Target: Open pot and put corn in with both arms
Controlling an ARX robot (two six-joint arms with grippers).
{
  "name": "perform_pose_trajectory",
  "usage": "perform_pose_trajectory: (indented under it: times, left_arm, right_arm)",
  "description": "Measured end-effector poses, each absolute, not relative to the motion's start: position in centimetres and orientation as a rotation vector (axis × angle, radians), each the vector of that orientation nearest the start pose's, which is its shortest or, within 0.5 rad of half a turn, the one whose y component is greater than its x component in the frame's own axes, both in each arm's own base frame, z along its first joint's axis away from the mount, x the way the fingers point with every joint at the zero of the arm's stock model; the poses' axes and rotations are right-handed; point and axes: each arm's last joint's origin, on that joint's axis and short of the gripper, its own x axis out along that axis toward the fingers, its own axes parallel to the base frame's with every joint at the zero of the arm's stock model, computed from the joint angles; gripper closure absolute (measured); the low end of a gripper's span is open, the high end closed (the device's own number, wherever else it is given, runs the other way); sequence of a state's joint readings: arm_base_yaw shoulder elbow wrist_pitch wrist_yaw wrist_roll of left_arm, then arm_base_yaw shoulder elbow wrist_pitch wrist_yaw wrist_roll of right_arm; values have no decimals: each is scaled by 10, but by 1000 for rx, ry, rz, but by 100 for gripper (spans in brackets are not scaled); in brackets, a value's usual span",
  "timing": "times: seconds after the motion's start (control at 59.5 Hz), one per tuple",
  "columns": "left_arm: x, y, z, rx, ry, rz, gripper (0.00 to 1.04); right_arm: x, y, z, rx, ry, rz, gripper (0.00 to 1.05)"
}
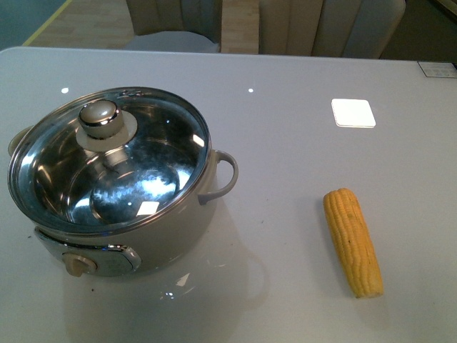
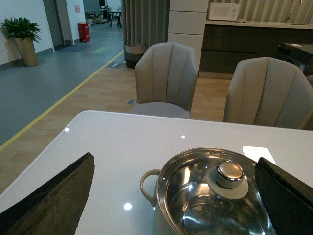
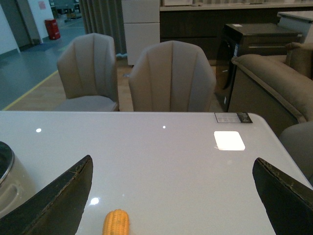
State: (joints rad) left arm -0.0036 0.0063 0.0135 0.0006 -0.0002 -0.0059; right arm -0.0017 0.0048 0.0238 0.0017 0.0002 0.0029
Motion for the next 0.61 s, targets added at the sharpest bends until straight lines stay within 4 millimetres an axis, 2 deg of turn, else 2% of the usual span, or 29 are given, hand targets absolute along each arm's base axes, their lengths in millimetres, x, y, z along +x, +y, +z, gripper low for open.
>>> perform_pose_trajectory:
  times: [0.034,0.067,0.151,0.218,0.42,0.504,0.605]
  left_arm:
    - [97,0,167,-9,3,-8,7]
    - [97,-1,167,-44,96,-32,7]
    - [100,-1,170,-132,474,-47,7]
    - [109,-3,170,-169,597,-80,7]
    - [148,-7,181,-114,534,-142,7]
    - [171,-10,179,-86,509,-161,7]
    - [209,-21,175,-51,465,-202,7]
  right_arm:
    - [96,0,171,3,-20,-2,9]
    - [96,0,171,3,-21,-2,9]
    - [96,0,171,3,-20,0,9]
    - [96,0,171,3,-20,-2,9]
    - [96,0,171,3,-20,-2,9]
    - [96,0,171,3,-20,-2,9]
    - [96,0,171,3,-20,-2,9]
